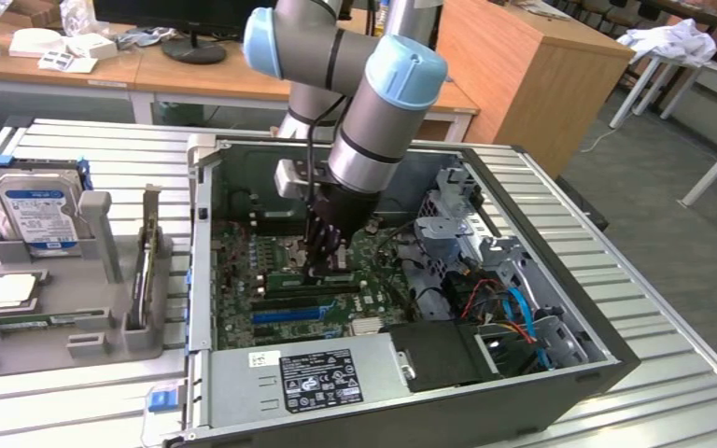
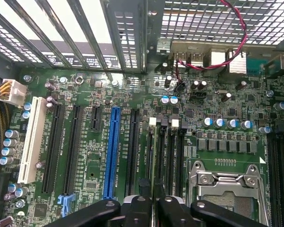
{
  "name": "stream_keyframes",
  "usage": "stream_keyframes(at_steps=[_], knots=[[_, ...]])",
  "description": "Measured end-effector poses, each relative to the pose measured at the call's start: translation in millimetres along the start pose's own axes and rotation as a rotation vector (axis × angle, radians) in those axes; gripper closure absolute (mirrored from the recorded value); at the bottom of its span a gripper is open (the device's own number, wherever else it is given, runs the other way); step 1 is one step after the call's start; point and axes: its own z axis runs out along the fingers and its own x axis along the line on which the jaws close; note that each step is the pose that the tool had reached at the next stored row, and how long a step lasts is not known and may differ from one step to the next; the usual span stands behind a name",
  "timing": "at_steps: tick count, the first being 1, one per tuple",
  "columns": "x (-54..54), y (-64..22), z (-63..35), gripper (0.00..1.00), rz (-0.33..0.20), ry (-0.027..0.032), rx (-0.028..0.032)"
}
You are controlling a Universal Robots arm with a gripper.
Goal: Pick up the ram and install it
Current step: 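Insert the ram into the slot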
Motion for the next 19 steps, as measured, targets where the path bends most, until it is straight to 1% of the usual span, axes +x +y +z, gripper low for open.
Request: stream_keyframes(at_steps=[5, 19], knots=[[0.1, 0.0, -0.1, 0.87, -0.006, 0.0015, 0.0001], [0.5, -0.2, 1.6, 0.87, -0.007, 0.0016, 0.0001]])
